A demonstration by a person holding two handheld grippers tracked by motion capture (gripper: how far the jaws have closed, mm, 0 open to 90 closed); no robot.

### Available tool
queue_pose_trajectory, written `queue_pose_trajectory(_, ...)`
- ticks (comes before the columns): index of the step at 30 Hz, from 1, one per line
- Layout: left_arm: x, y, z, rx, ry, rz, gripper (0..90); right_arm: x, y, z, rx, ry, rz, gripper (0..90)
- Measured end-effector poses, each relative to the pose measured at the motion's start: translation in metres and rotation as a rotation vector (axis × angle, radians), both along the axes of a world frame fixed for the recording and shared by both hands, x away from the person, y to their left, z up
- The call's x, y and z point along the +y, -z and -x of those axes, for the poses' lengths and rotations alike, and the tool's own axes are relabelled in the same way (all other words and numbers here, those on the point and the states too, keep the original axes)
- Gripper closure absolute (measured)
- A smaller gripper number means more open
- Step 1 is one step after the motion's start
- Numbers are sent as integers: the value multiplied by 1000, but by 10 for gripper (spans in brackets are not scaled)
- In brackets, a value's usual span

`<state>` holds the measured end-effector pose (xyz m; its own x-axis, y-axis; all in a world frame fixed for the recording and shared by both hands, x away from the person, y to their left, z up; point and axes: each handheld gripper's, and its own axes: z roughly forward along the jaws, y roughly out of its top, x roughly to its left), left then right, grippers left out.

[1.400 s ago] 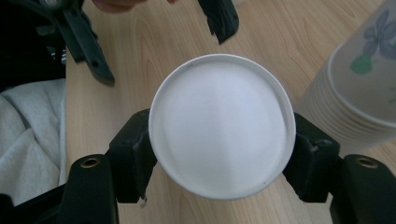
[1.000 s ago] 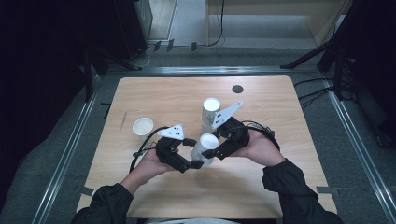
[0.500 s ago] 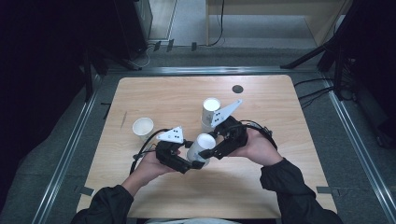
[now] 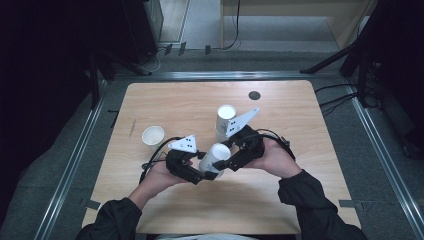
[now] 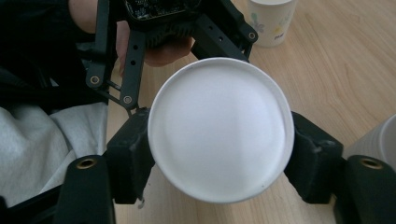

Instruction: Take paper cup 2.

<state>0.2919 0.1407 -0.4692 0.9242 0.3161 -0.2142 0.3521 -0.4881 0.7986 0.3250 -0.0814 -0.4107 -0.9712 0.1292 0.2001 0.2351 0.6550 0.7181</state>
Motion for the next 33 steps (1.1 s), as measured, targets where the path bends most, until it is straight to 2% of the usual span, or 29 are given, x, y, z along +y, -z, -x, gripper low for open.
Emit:
queue_pose_trajectory(1, 1, -1, 0, 4, 4, 0, 278, 0, 0, 0, -2, -2, -1, 277)
queue_pose_trajectory(4, 3, -3, -1, -2, 21, -11, 274, -2, 0, 1, -48, -9, -9, 237)
queue_pose_trajectory(7, 8, -7, -4, 0, 28, -23, 274, -8, 2, 1, -39, 6, -32, 237)
queue_pose_trajectory(8, 9, -9, -4, -10, 25, -35, 273, -11, 3, 0, -35, 9, -38, 236)
queue_pose_trajectory(14, 16, -22, -6, -40, 27, -84, 273, -24, 12, 5, -70, 10, -70, 246)
queue_pose_trajectory(16, 19, -25, -8, -34, 30, -93, 273, -27, 15, 7, -77, 14, -64, 249)
queue_pose_trajectory(22, 22, -29, -14, -39, 43, -175, 273, -37, 27, 8, -81, 68, -62, 259)
queue_pose_trajectory(24, 22, -29, -17, -19, 65, -199, 273, -40, 31, 9, -89, 73, -70, 265)
queue_pose_trajectory(25, 22, -29, -18, -25, 68, -209, 273, -41, 33, 10, -94, 70, -73, 269)
queue_pose_trajectory(27, 21, -28, -21, -8, 72, -230, 272, -42, 35, 13, -101, 66, -81, 275)
queue_pose_trajectory(33, 12, -26, -25, -3, 105, -297, 272, -41, 41, 17, -108, 76, -73, 274)
